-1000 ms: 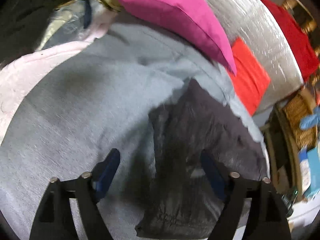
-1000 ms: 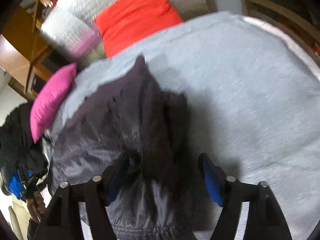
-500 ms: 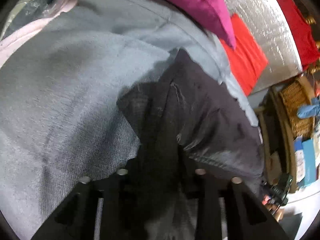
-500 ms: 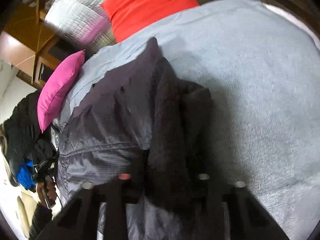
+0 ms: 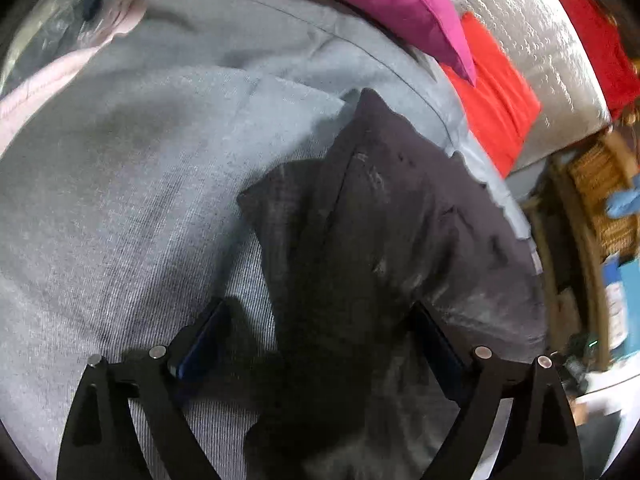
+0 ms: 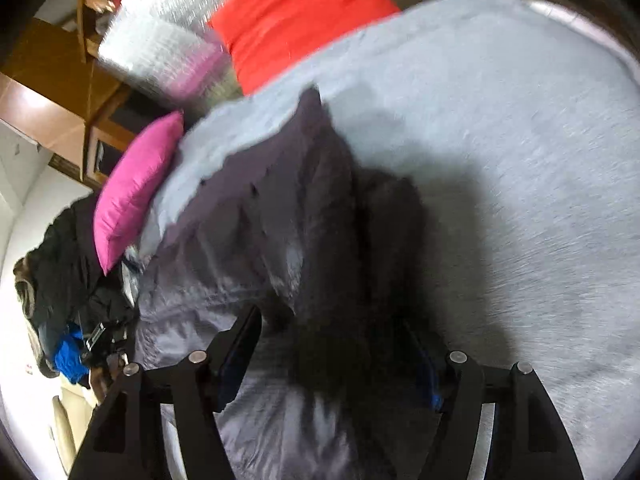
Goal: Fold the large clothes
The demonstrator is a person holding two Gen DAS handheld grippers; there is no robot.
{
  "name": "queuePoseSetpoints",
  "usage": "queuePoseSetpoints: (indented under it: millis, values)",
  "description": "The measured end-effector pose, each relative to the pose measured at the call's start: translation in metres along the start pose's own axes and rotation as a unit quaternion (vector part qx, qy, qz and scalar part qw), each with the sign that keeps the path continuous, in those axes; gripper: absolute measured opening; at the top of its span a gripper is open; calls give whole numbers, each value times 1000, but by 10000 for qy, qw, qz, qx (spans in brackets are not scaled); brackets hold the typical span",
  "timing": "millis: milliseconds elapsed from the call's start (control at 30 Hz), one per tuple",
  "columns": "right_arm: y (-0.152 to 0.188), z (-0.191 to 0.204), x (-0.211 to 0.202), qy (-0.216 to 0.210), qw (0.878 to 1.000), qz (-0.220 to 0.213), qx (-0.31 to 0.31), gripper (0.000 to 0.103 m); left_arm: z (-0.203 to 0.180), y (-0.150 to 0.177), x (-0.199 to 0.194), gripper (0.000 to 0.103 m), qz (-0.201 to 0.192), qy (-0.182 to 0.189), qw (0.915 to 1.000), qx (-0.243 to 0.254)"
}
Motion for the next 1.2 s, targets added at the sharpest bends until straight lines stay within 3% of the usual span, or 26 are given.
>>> queuePoseSetpoints:
  millis: [33, 67, 100, 133, 233, 500, 800, 967, 1200]
  values:
    - [-2, 5, 7, -21, 10000, -38, -65, 67, -3, 2, -1, 85, -66, -94, 9998, 130]
    - [-2, 8, 10, -71, 9999, -22, -114, 46, -7, 4, -1, 71, -77, -89, 9996, 250]
    - [-2, 12, 13, 12, 9999, 2, -159, 42, -12, 5, 0, 47, -25, 124, 9992, 385]
    - [-2, 15, 15, 77, 9997, 43, -225, 37, -13, 4, -1, 37, 10, 160, 9993, 338]
    - [-5, 25, 16, 229, 9988, 209, -371, 24, -22, 1, -7, 23, 4, 27, 9990, 445]
    - [-23, 96, -8, 816, 9892, 408, -1150, 18, -42, -8, -66, 17, -346, -235, 9962, 762]
    - [-45, 191, -58, 1248, 9745, 161, -1856, 16, -72, -16, -163, 16, -1002, -208, 9891, 1056]
    - [-26, 221, -105, 1266, 9689, -70, -2127, 16, -79, 1, -205, 16, -1332, 22, 9851, 1085]
    - [35, 220, -162, 1083, 9686, -460, -2192, 16, -76, 63, -246, 16, -1744, 260, 9775, 1156]
Point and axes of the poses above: each gripper's, at about its wrist camera, not at the fingertips, and x roughly the way its jaws point, z to its left, y to its underside, the point moved 1 cm from there along x, roughly the way its jaws point, and after that the axes turned 15 degrees about -y, right-handed, at the moved point
